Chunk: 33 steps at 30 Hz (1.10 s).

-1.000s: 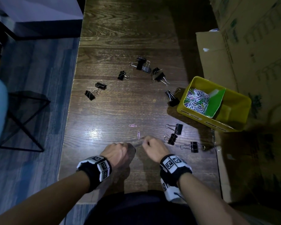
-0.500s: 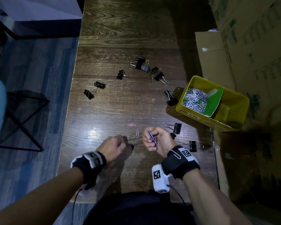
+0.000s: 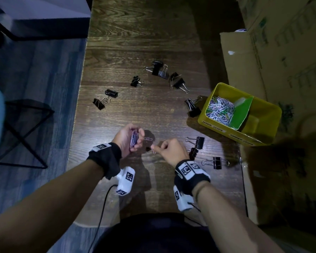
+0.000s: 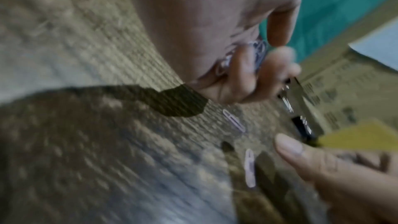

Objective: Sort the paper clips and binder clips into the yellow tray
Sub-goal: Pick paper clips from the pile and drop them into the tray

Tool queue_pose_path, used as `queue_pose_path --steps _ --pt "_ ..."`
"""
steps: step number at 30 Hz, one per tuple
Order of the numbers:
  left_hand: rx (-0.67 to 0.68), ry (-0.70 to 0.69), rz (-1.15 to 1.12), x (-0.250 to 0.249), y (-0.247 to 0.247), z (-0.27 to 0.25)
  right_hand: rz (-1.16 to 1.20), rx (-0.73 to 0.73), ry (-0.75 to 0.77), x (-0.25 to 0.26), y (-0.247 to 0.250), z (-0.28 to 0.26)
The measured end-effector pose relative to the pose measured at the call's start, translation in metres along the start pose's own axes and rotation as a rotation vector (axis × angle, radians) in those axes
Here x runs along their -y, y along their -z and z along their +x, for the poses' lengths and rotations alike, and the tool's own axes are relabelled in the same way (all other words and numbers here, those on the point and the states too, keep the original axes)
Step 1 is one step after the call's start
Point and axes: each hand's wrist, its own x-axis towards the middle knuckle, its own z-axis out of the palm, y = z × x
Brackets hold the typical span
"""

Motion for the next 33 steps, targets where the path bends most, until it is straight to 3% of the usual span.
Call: queue_pose_path --steps 3,6,9,13,16,20,24,33 --pt "-0.234 -0.15 0.696 0.001 -0.001 0.012 -0.262 -0.03 -0.016 0.009 -0.011 0.002" --pt "-0.258 -0.322 1.344 0.005 -0.001 0.011 -0.354 -0.034 0.013 0.016 -0.02 0.0" --pt "-0.26 -0.384 1.718 0.009 -0.001 0.009 -0.399 -0.036 0.077 0.019 -0.026 -0.005" --pt "-0.188 -0.357 1.986 0.014 -0.009 0.007 -0.531 -0.038 0.161 0.025 -0.027 -0.009" --pt "-0.129 -0.333 2.048 0.016 -0.01 0.008 -0.703 0.036 0.249 0.03 -0.032 -0.01" --pt "-0.181 -0.263 1.903 0.013 -0.011 0.004 -0.87 0.084 0.286 0.033 -0.039 -0.006" --pt "-0.177 -0.22 1.802 0.015 -0.006 0.001 -0.801 0.083 0.182 0.038 -0.043 -0.007" --pt "-0.135 -0.262 1.755 0.02 0.009 -0.006 -0.652 0.096 0.139 0.033 -0.043 -0.011"
